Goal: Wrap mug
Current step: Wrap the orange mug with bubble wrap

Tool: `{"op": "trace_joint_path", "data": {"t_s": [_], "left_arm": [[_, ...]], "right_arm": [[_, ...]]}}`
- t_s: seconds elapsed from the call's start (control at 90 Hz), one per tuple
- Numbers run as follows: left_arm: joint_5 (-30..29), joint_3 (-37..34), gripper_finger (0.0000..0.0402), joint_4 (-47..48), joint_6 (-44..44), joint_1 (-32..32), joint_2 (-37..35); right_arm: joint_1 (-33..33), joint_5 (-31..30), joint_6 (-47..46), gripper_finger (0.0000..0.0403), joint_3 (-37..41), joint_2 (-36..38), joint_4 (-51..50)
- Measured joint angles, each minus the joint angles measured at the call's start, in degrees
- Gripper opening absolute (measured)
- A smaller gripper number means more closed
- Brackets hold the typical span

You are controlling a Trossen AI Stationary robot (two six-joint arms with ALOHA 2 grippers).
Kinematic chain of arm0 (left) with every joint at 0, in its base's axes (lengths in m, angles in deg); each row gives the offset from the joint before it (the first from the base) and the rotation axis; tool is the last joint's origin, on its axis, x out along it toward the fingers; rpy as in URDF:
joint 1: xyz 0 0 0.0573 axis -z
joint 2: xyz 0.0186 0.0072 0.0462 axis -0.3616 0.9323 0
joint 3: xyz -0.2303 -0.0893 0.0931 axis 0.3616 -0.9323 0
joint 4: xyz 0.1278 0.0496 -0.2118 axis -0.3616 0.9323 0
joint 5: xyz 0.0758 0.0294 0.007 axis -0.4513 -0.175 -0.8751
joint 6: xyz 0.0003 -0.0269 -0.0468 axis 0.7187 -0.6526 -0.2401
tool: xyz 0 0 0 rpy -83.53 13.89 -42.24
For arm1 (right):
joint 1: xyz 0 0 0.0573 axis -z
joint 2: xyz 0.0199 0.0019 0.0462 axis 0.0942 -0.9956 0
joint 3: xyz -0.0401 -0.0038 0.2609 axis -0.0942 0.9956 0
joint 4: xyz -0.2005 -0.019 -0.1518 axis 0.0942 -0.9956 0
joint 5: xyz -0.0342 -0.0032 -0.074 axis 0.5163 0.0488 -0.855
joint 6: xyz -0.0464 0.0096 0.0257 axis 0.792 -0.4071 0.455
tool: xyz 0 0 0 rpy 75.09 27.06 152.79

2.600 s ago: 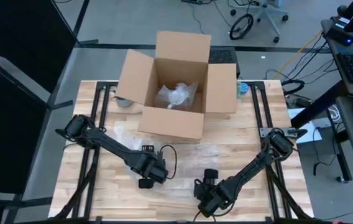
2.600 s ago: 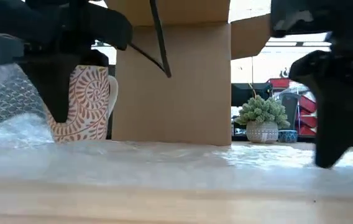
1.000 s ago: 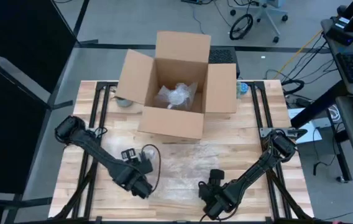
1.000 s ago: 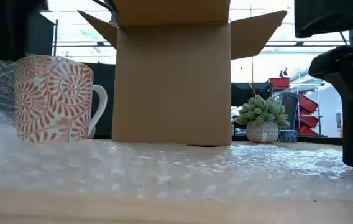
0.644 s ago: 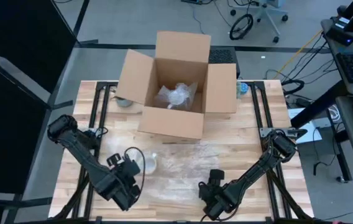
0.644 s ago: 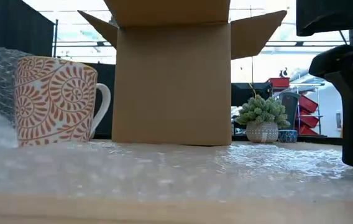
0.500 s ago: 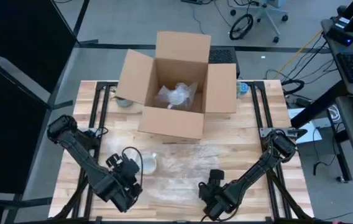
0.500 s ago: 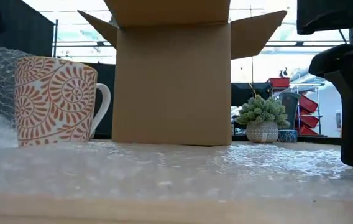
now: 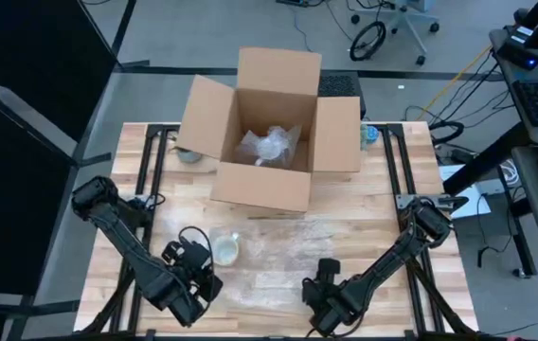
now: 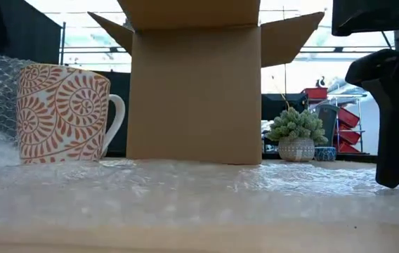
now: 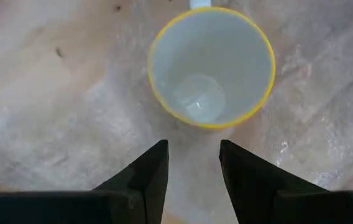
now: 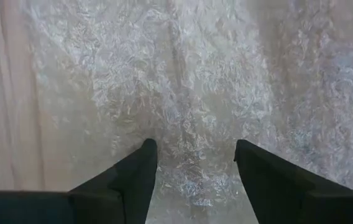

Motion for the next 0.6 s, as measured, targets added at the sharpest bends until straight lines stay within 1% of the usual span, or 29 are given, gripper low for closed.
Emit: {"op": "trace_joint_path", "data": {"t_s": [0.089, 0.267, 0.456, 0.533, 0.6], "left_arm": [[1.15, -1.24, 0.0132, -0.63, 0.41, -0.39, -0.01], [2.41, -4.68, 0.0132, -6.15, 2.33, -0.79, 0.0], [2.53, -7.05, 0.0131, -6.66, 2.0, -0.82, 0.0], [2.51, -7.28, 0.0123, -6.6, 2.1, -0.82, 0.03], [2.49, -7.28, 0.0107, -6.51, 2.48, -0.82, 0.03]], "right_arm": [[-0.02, -0.34, 0.02, 0.0203, 0.0, 0.0, 0.0], [-0.02, -0.4, 0.02, 0.0203, 0.0, 0.0, 0.02], [-0.02, -0.88, -0.02, 0.0203, 0.0, 0.0, 0.04], [-0.04, -1.02, -0.02, 0.0203, 0.0, 0.0, 0.04], [-0.04, -1.04, -0.04, 0.0203, 0.0, 0.0, 0.07]]}}
